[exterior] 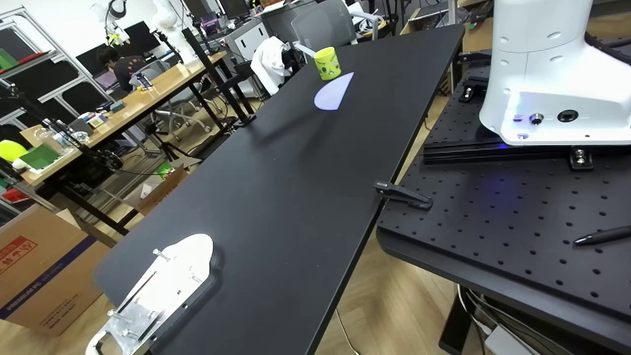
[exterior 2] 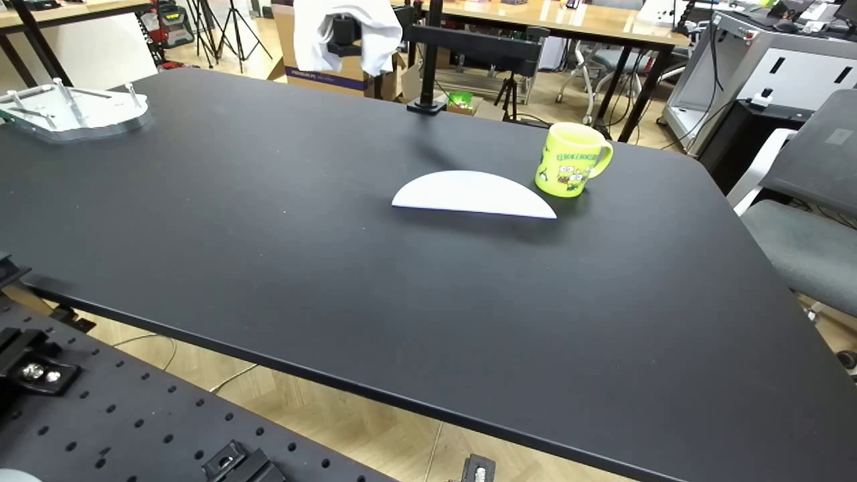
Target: Put the towel on the table
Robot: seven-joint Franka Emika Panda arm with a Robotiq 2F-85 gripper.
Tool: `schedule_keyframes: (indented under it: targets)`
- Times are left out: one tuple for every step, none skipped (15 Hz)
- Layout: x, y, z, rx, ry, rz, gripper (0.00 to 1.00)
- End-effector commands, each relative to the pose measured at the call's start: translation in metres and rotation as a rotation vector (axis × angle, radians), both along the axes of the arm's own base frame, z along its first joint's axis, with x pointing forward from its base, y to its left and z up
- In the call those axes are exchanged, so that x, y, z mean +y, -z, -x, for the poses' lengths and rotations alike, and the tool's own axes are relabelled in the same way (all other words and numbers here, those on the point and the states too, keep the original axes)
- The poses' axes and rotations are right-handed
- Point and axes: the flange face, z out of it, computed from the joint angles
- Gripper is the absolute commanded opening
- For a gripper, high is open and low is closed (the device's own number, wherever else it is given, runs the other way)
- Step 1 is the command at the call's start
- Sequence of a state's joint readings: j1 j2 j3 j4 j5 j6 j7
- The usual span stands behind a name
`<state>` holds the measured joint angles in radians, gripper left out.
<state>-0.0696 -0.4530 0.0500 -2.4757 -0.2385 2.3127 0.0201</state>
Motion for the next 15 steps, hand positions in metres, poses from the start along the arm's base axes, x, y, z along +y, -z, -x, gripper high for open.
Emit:
schedule_keyframes:
  targets:
    - [0.006,0.015,-0.043,-0.004,0.008,-0.023,1.0]
    - [0.008,0.019,-0.052,-0.001,-0.002,-0.03,1.0]
    - [0.011,0.024,-0.062,0.007,-0.015,-0.039,1.0]
    - [0.015,0.029,-0.07,0.015,-0.027,-0.048,1.0]
    - [0.02,0.033,-0.079,0.025,-0.04,-0.058,1.0]
    - [0.026,0.037,-0.086,0.034,-0.049,-0.073,1.0]
    - [0.032,0.041,-0.092,0.044,-0.059,-0.087,1.0]
    - [0.039,0.045,-0.097,0.059,-0.064,-0.106,1.0]
    - [0.046,0.049,-0.1,0.07,-0.069,-0.127,1.0]
    - [0.053,0.055,-0.103,0.084,-0.072,-0.148,1.0]
    - [0.058,0.059,-0.105,0.098,-0.073,-0.164,1.0]
    - [0.061,0.064,-0.106,0.113,-0.072,-0.179,1.0]
    - [0.062,0.067,-0.108,0.126,-0.065,-0.187,1.0]
    - [0.063,0.071,-0.109,0.138,-0.058,-0.194,1.0]
    - [0.062,0.073,-0.109,0.149,-0.051,-0.197,1.0]
